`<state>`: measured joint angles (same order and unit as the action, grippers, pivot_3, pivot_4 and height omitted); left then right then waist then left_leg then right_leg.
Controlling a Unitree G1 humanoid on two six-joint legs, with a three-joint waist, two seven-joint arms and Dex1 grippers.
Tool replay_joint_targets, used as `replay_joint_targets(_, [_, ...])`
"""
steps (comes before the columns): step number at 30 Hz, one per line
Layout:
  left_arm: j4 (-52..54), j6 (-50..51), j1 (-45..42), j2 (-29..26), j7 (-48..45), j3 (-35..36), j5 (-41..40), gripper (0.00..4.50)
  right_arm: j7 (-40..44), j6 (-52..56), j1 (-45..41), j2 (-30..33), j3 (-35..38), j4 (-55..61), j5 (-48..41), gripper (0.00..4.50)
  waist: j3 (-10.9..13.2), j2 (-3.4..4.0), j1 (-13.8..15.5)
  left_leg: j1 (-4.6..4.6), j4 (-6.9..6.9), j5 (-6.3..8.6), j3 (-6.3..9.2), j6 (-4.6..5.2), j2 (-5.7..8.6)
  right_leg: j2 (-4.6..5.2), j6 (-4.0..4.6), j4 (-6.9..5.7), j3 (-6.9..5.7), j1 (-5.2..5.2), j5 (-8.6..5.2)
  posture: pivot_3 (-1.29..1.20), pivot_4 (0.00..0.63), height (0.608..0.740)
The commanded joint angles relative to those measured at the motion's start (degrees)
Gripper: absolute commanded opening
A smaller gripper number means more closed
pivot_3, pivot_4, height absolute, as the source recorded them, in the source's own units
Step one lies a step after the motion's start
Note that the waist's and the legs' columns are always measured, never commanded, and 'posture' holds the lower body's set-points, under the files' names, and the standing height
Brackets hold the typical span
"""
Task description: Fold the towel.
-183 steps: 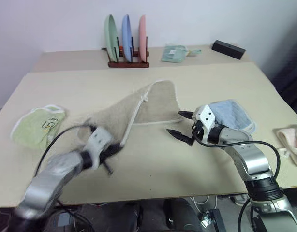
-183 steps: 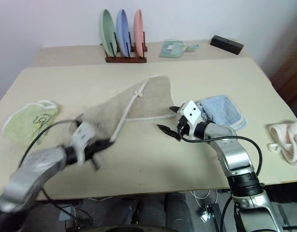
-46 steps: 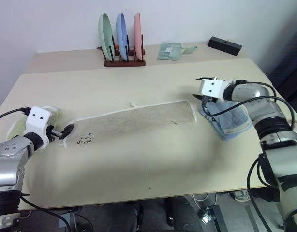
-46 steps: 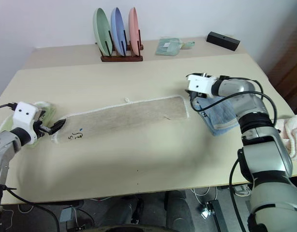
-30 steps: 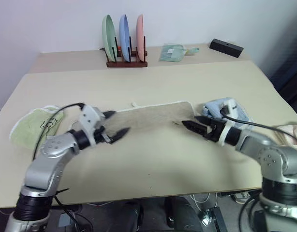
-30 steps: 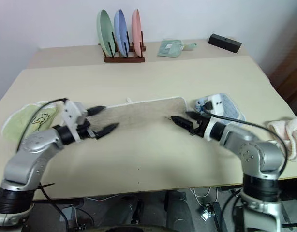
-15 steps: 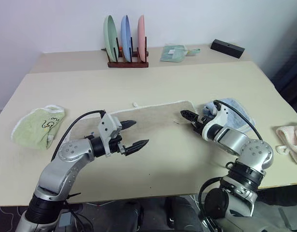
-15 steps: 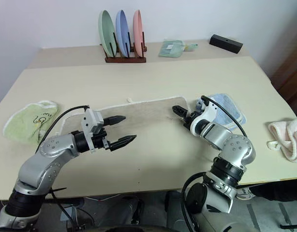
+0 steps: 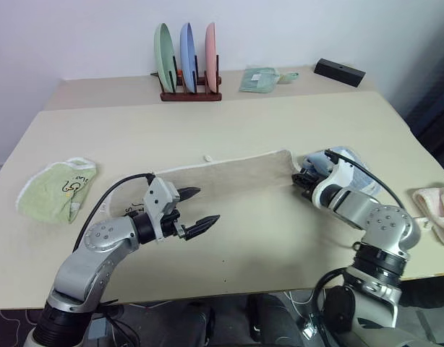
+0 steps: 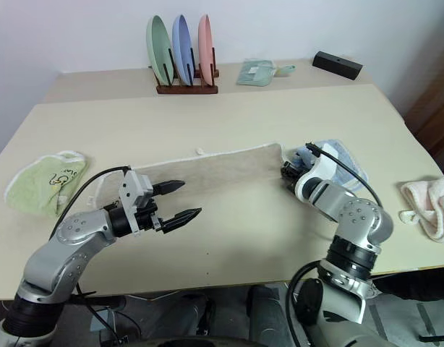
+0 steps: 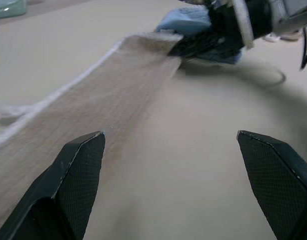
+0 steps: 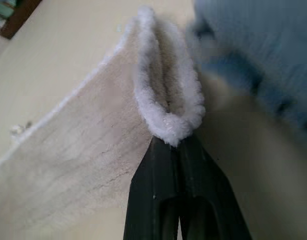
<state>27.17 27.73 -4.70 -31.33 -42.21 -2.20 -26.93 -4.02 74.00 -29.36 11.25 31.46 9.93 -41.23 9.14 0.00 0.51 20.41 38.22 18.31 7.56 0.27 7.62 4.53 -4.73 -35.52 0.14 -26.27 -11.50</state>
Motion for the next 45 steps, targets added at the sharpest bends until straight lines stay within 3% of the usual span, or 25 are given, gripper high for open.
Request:
replay_joint_targets(1, [1.1, -1.5, 0.3, -0.4, -0.2, 1.8, -0.4, 4.3, 5.3, -3.2, 0.4, 5.8, -5.4, 6.0, 0.8, 0.04, 0.0, 0.0, 0.0, -0.01, -0.01, 0.0, 0.0, 0.0, 0.0, 0.0, 0.0, 0.0, 0.0, 0.0, 0.0, 0.0, 0.15, 0.74])
replay_joint_targets(5, [0.4, -2.1, 0.2, -0.4, -0.4, 2.2, -0.1, 4.3, 12.6, -8.0, 0.1, 13.3, -15.6, 8.9, 4.1, 0.04, 0.0, 0.01, 0.0, 0.0, -0.01, 0.0, -0.01, 0.0, -0.02, -0.02, 0.0, 0.04, -0.01, 0.02, 0.0, 0.0, 0.15, 0.74])
replay_joint_targets(8, [-0.8, -2.4, -0.9, -0.5, -0.3, 2.6, 0.1, 4.3, 25.8, -18.0, -1.0, 24.8, -35.6, 14.1, 12.9, 0.04, 0.0, 0.04, -0.1, 0.01, -0.03, 0.0, -0.06, 0.0, -0.03, -0.02, -0.01, 0.05, 0.0, -0.02, 0.0, 0.0, 0.15, 0.74])
replay_joint_targets(11, [-1.4, -2.6, -1.3, -0.6, -0.2, 3.1, 0.1, 4.3, 32.5, -25.3, -2.1, 29.0, -44.9, 14.2, 18.4, 0.04, 0.0, -0.04, -0.3, -0.02, -0.05, 0.0, -0.06, -0.01, -0.1, -0.06, -0.02, 0.1, -0.07, 0.02, -0.01, 0.0, 0.15, 0.74])
replay_joint_targets(15, [-1.7, -2.5, -1.5, -0.4, 0.6, 3.6, 0.3, 4.3, 34.2, -28.6, -8.2, 18.5, -51.4, 5.1, 20.8, 0.04, 0.0, -0.11, -0.5, -0.02, -0.01, 0.0, -0.07, -0.02, -0.11, -0.06, 0.01, 0.12, -0.04, 0.04, 0.02, 0.0, 0.15, 0.74])
replay_joint_targets(18, [-0.9, -2.1, -0.5, -0.6, 1.4, 4.3, 0.3, 4.3, 35.3, -30.0, -9.5, 14.4, -54.8, 1.0, 23.6, 0.04, 0.0, -0.12, 0.0, 0.02, -0.03, -0.01, -0.02, -0.04, -0.11, -0.06, 0.03, 0.11, -0.05, -0.04, 0.03, 0.0, 0.15, 0.74])
replay_joint_targets(23, [0.9, -1.6, 1.4, -0.9, 2.4, 5.1, -0.1, 4.3, 38.3, -32.5, -9.1, 13.0, -58.6, -1.1, 27.5, 0.04, 0.0, -0.13, 0.2, 0.09, 0.0, 0.02, 0.01, 0.02, -0.01, 0.0, 0.02, 0.26, -0.08, 0.0, 0.04, 0.0, 0.15, 0.74])
replay_joint_targets(32, [1.2, -1.2, 1.8, -1.2, 2.8, 5.0, -0.3, 4.3, 42.4, -34.8, -7.5, 14.0, -59.0, -0.5, 31.4, 0.04, 0.0, -0.13, 0.1, 0.05, -0.03, 0.02, 0.01, 0.0, -0.05, -0.04, 0.01, 0.23, -0.08, -0.02, 0.04, 0.0, 0.15, 0.74])
replay_joint_targets(35, [0.6, -1.2, 1.4, -1.3, 2.6, 4.9, -0.3, 4.3, 45.6, -34.5, -6.4, 14.5, -57.8, 2.5, 29.5, 0.86, 0.0, -0.13, 0.1, 0.06, -0.03, 0.02, 0.01, 0.0, -0.05, -0.04, 0.01, 0.23, -0.08, -0.01, 0.04, 0.0, 0.15, 0.74])
replay_joint_targets(41, [0.4, -1.0, 1.3, -1.5, 2.5, 5.1, -0.5, 4.3, 47.4, -35.3, -4.3, 16.0, -53.3, 7.4, 28.2, 3.79, 0.0, -0.13, 0.2, 0.05, -0.03, 0.02, 0.01, 0.0, -0.05, -0.04, 0.01, 0.23, -0.08, -0.01, 0.04, 0.0, 0.15, 0.74])
replay_joint_targets(45, [0.6, -0.8, 1.7, -1.6, 2.6, 5.6, -0.6, 4.3, 49.1, -34.8, -2.3, 17.9, -47.1, 10.4, 24.6, 3.79, 0.0, -0.15, 0.3, 0.06, -0.03, 0.02, 0.01, 0.0, -0.04, -0.03, 0.0, 0.25, -0.08, 0.02, 0.04, 0.0, 0.15, 0.74])
